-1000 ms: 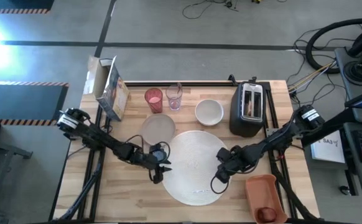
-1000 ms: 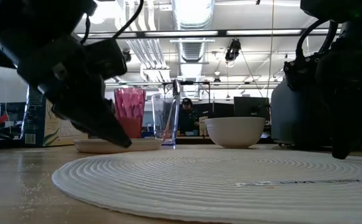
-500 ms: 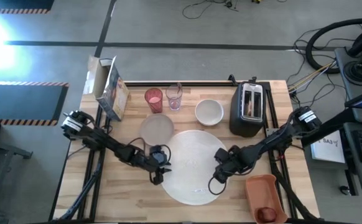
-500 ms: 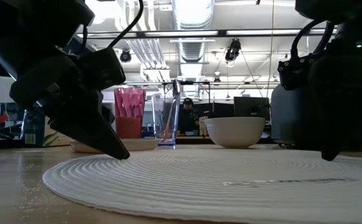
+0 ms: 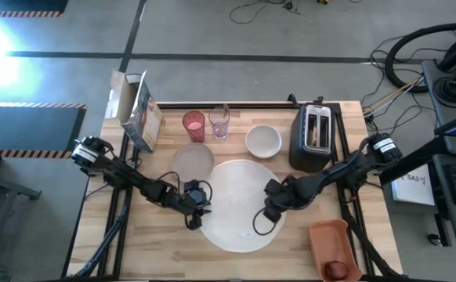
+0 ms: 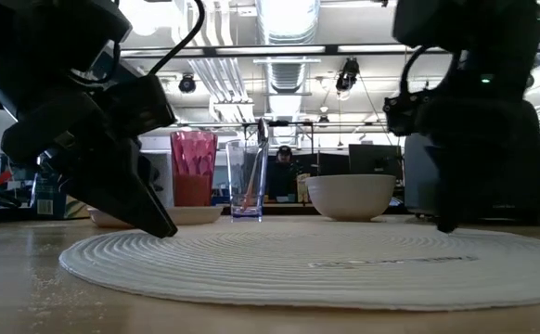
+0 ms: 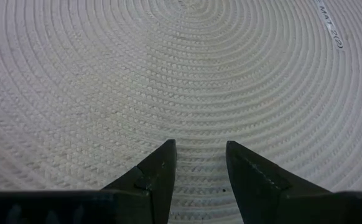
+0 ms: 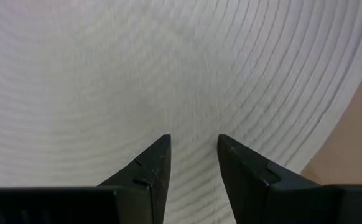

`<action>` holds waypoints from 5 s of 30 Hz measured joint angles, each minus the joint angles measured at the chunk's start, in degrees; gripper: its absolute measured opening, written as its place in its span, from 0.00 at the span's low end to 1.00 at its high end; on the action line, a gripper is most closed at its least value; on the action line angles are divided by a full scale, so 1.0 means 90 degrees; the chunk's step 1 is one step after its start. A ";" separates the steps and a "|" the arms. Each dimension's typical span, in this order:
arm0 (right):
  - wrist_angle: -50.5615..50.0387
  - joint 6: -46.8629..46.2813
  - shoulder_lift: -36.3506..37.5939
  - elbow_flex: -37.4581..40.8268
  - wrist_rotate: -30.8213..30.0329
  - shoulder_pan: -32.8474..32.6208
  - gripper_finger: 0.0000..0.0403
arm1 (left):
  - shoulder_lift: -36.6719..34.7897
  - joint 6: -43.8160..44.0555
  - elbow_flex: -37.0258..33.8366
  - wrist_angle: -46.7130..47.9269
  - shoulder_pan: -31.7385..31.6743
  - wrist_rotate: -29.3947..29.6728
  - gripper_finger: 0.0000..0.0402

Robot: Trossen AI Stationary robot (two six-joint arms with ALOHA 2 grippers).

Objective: Arrange a breakfast setting
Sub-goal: Adjust the white table mat, then put the peach plate on the white placemat

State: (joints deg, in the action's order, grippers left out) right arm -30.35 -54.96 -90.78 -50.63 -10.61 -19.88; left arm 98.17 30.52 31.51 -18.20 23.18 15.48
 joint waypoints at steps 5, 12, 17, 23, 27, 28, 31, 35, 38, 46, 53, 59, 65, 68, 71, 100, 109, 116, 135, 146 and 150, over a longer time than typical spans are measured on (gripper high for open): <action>0.0068 0.0416 0.0000 -0.0075 0.0004 0.0386 0.30 | -0.0002 0.0000 0.0000 0.0146 -0.0007 0.0127 0.32; 0.0073 0.0774 -0.0012 -0.0075 0.0010 0.0801 0.30 | -0.0040 0.0020 0.0000 0.0380 -0.0052 0.0340 0.32; 0.0075 0.0939 -0.0012 -0.0075 0.0010 0.1000 0.30 | -0.0119 0.0070 -0.0014 0.0647 -0.0124 0.0720 0.32; 0.0078 0.0995 -0.0012 -0.0075 0.0010 0.1110 0.30 | -0.0217 0.0175 -0.0019 0.0920 -0.0255 0.0916 0.32; 0.0080 0.1013 -0.0012 -0.0075 0.0010 0.1110 0.30 | -0.0276 0.0429 -0.0019 0.1237 -0.0344 0.1243 0.32; 0.0080 0.1013 -0.0012 -0.0075 0.0010 0.1109 0.30 | -0.0282 0.0435 -0.0019 0.1232 -0.0344 0.1253 0.32; 0.0080 0.1010 -0.0012 -0.0075 0.0012 0.1107 0.30 | -0.0328 0.0404 -0.0034 0.1092 -0.0342 0.1247 0.32; 0.0080 0.1005 -0.0012 -0.0075 0.0015 0.1100 0.30 | -0.0415 0.0350 -0.0039 0.1013 -0.0345 0.1093 0.32; 0.0073 0.0996 -0.0010 -0.0075 0.0129 0.1100 0.30 | -0.0539 0.0386 -0.0038 0.1032 -0.0342 0.0961 0.32; 0.0033 0.1244 0.0085 -0.0335 0.0520 0.1083 0.30 | -0.1471 0.0119 0.0063 0.1163 -0.0318 0.0811 0.32; 0.0038 0.1801 0.0085 -0.0505 0.0515 0.1086 0.30 | -0.2349 0.0365 0.0061 0.2897 -0.0306 0.1025 0.32; 0.0027 0.2164 0.0085 -0.0581 0.0515 0.1086 0.30 | -0.2648 0.0526 0.0056 0.4037 -0.0321 0.1236 0.32; 0.0034 0.2281 0.0085 -0.0595 0.0515 0.1086 0.30 | -0.2633 0.0451 0.0056 0.4194 -0.0321 0.1343 0.32; 0.0034 0.2373 0.0085 -0.0595 0.0515 0.1086 0.30 | -0.2540 0.0337 0.0056 0.4311 -0.0326 0.1345 0.32; 0.0044 0.2451 0.0085 -0.0595 0.0514 0.1086 0.30 | -0.2422 0.0230 0.0049 0.4328 -0.0355 0.1338 0.32; 0.0070 0.2513 0.0085 -0.0595 0.0510 0.1088 0.30 | -0.1741 0.0223 0.0039 0.4245 -0.0700 0.0670 0.02; 0.0068 0.2524 0.0085 -0.0595 0.0510 0.1088 0.30 | -0.1734 -0.0153 0.0489 0.4304 -0.0699 0.0384 0.00; 0.0057 0.2788 0.0087 -0.0595 0.0512 0.1088 0.30 | -0.1734 -0.1061 0.1120 0.4242 -0.0699 -0.0205 0.00; -0.1097 0.2946 0.0170 -0.0597 0.0520 0.1088 0.30 | -0.1722 -0.1812 0.0984 0.2428 -0.0425 -0.1732 0.00; -0.1088 0.2948 0.0170 -0.0597 0.0517 0.1088 0.30 | -0.0964 -0.1615 0.0984 0.2281 -0.0430 -0.1637 0.08; -0.1107 0.2948 0.0199 -0.0597 0.0540 0.1088 0.30 | -0.0660 -0.1614 0.1023 0.2239 -0.0430 -0.1637 0.16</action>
State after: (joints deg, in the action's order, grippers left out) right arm -40.31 -28.42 -88.99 -56.01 -5.75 -10.09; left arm 92.23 16.00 40.72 1.95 19.31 0.75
